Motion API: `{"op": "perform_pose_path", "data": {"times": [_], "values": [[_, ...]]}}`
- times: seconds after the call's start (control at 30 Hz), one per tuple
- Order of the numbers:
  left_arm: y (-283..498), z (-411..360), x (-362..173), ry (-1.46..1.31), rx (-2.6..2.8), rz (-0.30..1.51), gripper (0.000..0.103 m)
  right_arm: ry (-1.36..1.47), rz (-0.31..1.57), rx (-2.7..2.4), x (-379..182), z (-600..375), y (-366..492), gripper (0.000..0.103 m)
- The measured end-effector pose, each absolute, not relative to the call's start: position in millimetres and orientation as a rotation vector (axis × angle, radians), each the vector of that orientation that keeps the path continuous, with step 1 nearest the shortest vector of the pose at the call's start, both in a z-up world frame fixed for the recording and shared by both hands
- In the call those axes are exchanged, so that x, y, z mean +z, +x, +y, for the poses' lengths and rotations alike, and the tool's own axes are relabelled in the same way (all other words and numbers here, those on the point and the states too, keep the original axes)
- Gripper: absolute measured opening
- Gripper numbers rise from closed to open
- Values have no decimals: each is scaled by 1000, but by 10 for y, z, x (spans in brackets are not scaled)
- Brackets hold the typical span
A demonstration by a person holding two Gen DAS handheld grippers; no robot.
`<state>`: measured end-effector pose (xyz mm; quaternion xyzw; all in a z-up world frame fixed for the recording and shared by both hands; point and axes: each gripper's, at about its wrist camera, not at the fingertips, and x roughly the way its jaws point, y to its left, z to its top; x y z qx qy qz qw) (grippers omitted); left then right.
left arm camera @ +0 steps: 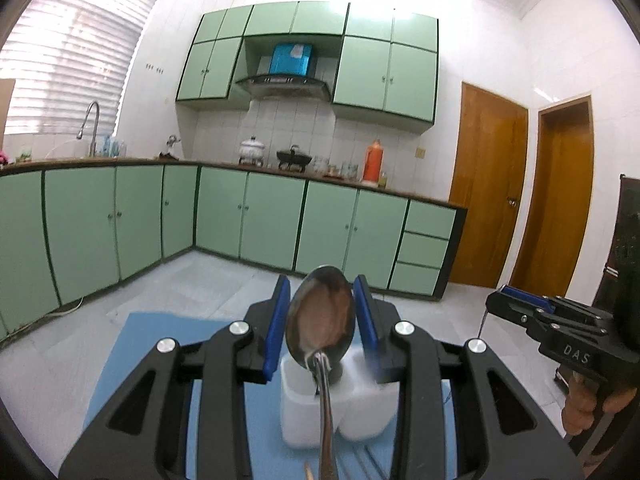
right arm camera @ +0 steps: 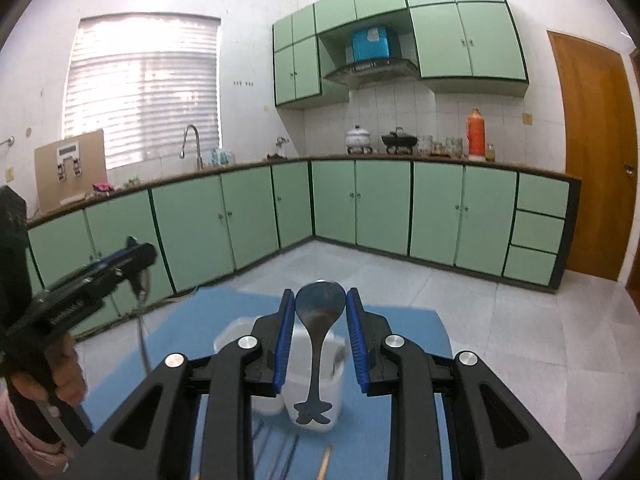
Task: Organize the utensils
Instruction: 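Lift both silver spoons over the white holder and open both tools to drop them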
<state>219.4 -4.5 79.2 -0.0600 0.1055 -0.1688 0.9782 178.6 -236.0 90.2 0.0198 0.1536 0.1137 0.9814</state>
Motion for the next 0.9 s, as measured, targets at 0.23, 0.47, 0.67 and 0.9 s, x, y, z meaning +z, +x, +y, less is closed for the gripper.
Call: {"op": "perform_pose_path", "data": {"times": [0.23,0.47,0.67,0.9], "values": [[2686,-211,933,-133,-339,131,31,47,273,232,1070,-2269,2213,26],[3087,-358,704,-114,-326,117,31,53,326,216,828,-2210,2691,26],[3244,-357,380,-99,-317,180,32,61,392,210,485,-2195,2862,26],[3276,-293,88,-90,-310,257,32,56,435,221,233,-2147,2831,26]]}}
